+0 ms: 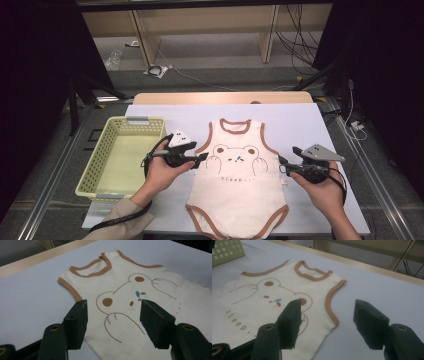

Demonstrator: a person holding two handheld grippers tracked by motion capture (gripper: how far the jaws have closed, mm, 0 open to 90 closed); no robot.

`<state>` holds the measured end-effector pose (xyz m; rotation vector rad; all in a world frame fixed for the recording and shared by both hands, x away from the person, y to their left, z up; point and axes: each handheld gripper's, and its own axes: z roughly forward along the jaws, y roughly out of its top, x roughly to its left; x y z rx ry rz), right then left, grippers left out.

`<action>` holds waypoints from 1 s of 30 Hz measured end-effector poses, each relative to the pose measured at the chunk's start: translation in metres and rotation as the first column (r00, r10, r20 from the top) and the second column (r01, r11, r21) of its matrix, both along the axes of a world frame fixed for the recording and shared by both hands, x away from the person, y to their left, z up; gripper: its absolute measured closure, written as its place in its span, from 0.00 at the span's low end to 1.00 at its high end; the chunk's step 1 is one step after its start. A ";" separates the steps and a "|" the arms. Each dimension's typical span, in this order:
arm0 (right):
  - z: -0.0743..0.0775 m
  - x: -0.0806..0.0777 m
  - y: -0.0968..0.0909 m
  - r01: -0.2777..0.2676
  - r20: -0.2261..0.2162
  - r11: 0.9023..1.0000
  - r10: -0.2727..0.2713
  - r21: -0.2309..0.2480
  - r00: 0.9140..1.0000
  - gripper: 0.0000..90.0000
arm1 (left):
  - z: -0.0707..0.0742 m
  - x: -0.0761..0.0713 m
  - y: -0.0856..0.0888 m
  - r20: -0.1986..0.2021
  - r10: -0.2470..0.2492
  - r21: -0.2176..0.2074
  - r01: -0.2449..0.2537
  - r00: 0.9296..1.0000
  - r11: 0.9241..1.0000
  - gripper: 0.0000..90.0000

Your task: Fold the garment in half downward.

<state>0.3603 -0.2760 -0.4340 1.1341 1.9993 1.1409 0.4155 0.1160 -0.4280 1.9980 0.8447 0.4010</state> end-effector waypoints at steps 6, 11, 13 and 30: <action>0.005 0.033 0.002 0.022 -0.006 1.000 -0.022 -0.012 1.000 0.50 | 0.001 0.035 -0.004 -0.020 0.051 0.016 -0.051 0.998 0.999 0.49; 0.006 0.065 0.007 0.032 -0.028 0.999 -0.033 -0.034 0.999 0.53 | -0.002 0.065 -0.008 -0.042 0.096 0.031 -0.095 0.994 0.995 0.55; 0.005 0.079 0.009 0.039 -0.049 0.998 -0.042 -0.043 0.998 0.55 | -0.004 0.077 -0.011 -0.051 0.115 0.042 -0.113 0.992 0.993 0.58; -0.033 0.173 0.032 0.106 -0.213 0.992 -0.119 -0.071 0.970 0.66 | -0.038 0.145 -0.033 -0.147 0.186 0.081 -0.176 0.971 0.981 0.64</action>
